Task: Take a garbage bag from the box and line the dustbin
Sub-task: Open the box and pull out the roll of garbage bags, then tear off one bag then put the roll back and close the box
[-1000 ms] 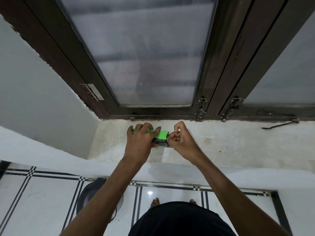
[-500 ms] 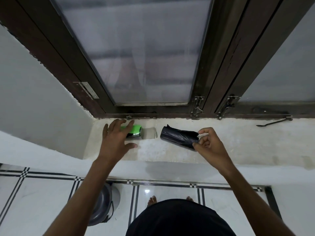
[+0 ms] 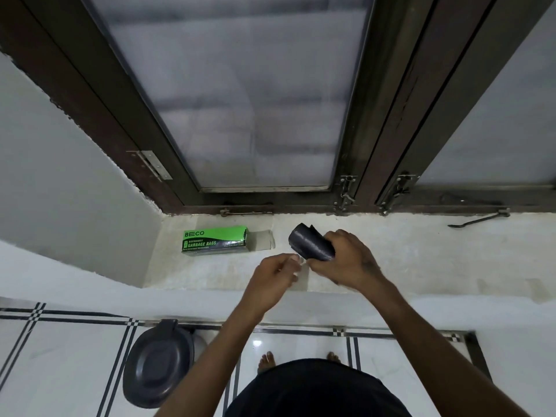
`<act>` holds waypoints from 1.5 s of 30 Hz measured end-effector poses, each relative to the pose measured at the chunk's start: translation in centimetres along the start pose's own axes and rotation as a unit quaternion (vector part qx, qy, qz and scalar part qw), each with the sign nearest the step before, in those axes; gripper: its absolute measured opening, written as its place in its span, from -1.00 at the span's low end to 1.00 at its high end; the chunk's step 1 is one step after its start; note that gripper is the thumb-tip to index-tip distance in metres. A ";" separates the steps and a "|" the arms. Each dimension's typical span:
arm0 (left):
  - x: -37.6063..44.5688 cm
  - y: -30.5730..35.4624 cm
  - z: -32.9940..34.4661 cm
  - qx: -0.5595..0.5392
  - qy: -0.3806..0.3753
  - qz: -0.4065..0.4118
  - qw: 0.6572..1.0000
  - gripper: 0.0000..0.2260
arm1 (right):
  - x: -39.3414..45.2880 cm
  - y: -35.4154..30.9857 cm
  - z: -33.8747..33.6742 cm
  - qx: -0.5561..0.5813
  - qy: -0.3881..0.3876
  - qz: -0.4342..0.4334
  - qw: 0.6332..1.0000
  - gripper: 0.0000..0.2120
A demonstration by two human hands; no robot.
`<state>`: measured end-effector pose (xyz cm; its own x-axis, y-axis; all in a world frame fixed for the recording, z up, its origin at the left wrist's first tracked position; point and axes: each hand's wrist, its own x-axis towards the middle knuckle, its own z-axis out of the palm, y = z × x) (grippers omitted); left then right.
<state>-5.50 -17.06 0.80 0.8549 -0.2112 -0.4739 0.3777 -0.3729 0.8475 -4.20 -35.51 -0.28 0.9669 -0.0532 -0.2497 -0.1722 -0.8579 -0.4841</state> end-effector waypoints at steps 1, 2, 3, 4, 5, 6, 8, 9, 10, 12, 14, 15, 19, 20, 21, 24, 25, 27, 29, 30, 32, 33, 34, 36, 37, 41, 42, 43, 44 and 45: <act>0.0 0.6 0.5 -0.047 -0.010 -0.020 0.999 -0.78 | -0.6 0.0 0.1 0.024 0.024 0.011 0.999 -0.56; 0.0 1.2 1.0 -0.092 -0.023 -0.036 0.995 -0.75 | -1.2 -0.1 0.2 0.048 0.049 0.018 0.997 -0.57; 0.1 1.8 1.5 -0.138 -0.035 -0.051 0.988 -0.70 | -1.9 -0.1 0.2 0.068 0.071 0.021 0.995 -0.57; 0.4 2.2 2.0 -0.185 -0.044 -0.067 0.979 -0.65 | -2.5 -0.3 0.1 0.081 0.088 0.017 0.993 -0.56; 0.6 2.6 2.5 -0.232 -0.049 -0.085 0.968 -0.60 | -3.1 -0.5 -0.1 0.090 0.099 0.009 0.991 -0.56; 0.9 2.8 2.9 -0.273 -0.048 -0.104 0.955 -0.55 | -3.5 -0.6 -0.4 0.107 0.103 0.004 0.989 -0.58; 1.5 3.4 3.5 -0.329 -0.047 -0.134 0.933 -0.44 | -4.0 -0.9 -1.4 0.183 0.102 0.004 0.978 -0.71; 1.8 3.7 3.7 -0.345 -0.051 -0.144 0.926 -0.38 | -4.0 -0.8 -2.0 0.218 0.096 0.002 0.971 -0.78; 2.0 3.8 3.8 -0.355 -0.055 -0.156 0.920 -0.34 | -3.9 -0.6 -2.6 0.239 0.092 -0.005 0.967 -0.81; 2.4 4.2 4.2 -0.367 -0.075 -0.179 0.910 -0.29 | -3.7 0.0 -3.5 0.266 0.089 -0.008 0.960 -0.79; 2.6 4.7 4.7 -0.391 -0.098 -0.190 0.895 -0.29 | -3.5 0.7 -4.1 0.303 0.105 0.008 0.947 -0.78; 2.6 5.0 5.0 -0.408 -0.110 -0.196 0.885 -0.30 | -3.3 1.2 -4.4 0.315 0.118 0.018 0.942 -0.77; 2.7 5.7 5.4 -0.421 -0.113 -0.204 0.877 -0.38 | -2.9 3.0 -5.0 0.346 0.145 0.069 0.924 -0.76; 2.8 5.7 5.4 -0.413 -0.109 -0.205 0.881 -0.39 | -2.9 3.6 -5.2 0.369 0.162 0.084 0.911 -0.77; 3.0 5.8 5.5 -0.409 -0.107 -0.207 0.882 -0.40 | -2.8 4.2 -5.3 0.396 0.182 0.099 0.895 -0.78; 3.4 5.9 5.7 -0.425 -0.106 -0.216 0.873 -0.41 | -2.6 5.5 -5.9 0.453 0.224 0.137 0.852 -0.80; 3.5 5.8 5.8 -0.432 -0.110 -0.220 0.868 -0.40 | -2.6 5.9 -6.2 0.464 0.233 0.143 0.842 -0.80; 3.7 5.8 6.0 -0.447 -0.119 -0.222 0.858 -0.38 | -2.8 6.7 -6.9 0.477 0.256 0.142 0.829 -0.79; 4.0 5.5 6.1 -0.460 -0.121 -0.219 0.852 -0.38 | -2.9 7.9 -7.8 0.467 0.281 0.141 0.827 -0.79; 4.2 5.3 6.2 -0.462 -0.120 -0.217 0.851 -0.37 | -2.9 8.6 -8.3 0.455 0.293 0.145 0.828 -0.78; 4.6 5.0 6.2 -0.462 -0.122 -0.215 0.852 -0.34 | -3.0 10.2 -9.3 0.434 0.316 0.155 0.829 -0.78; 4.7 4.9 6.2 -0.464 -0.124 -0.214 0.850 -0.33 | -3.0 11.1 -9.8 0.423 0.328 0.163 0.829 -0.78; 4.8 4.9 6.3 -0.467 -0.125 -0.212 0.849 -0.34 | -2.9 12.0 -10.4 0.411 0.340 0.173 0.828 -0.78; 5.0 4.8 6.3 -0.477 -0.122 -0.207 0.846 -0.36 | -2.6 13.8 -11.5 0.378 0.369 0.195 0.826 -0.78; 5.0 4.8 6.4 -0.481 -0.120 -0.208 0.843 -0.37 | -2.6 14.9 -12.1 0.352 0.385 0.207 0.828 -0.77; 5.2 4.6 6.7 -0.457 -0.090 -0.203 0.861 -0.44 | -3.2 18.5 -13.8 0.220 0.410 0.285 0.838 -0.67; 5.1 4.7 6.9 -0.445 -0.079 -0.194 0.871 -0.51 | -3.4 18.3 -13.8 0.144 0.399 0.308 0.851 -0.67; 4.8 4.9 7.1 -0.433 -0.068 -0.184 0.880 -0.59 | -3.6 17.7 -13.7 0.055 0.395 0.311 0.863 -0.68; 4.6 5.1 7.4 -0.426 -0.065 -0.173 0.886 -0.66 | -3.8 16.7 -13.2 -0.018 0.403 0.287 0.869 -0.68; 4.2 5.4 7.7 -0.424 -0.068 -0.168 0.888 -0.71 | -3.9 15.1 -12.7 -0.059 0.424 0.237 0.872 -0.69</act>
<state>-2.59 -26.95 1.49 0.6146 -0.3443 -0.7097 0.7840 0.3659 0.5014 -8.22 -54.74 4.04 0.5920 -0.7326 0.3358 -0.6186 -0.6802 -0.3932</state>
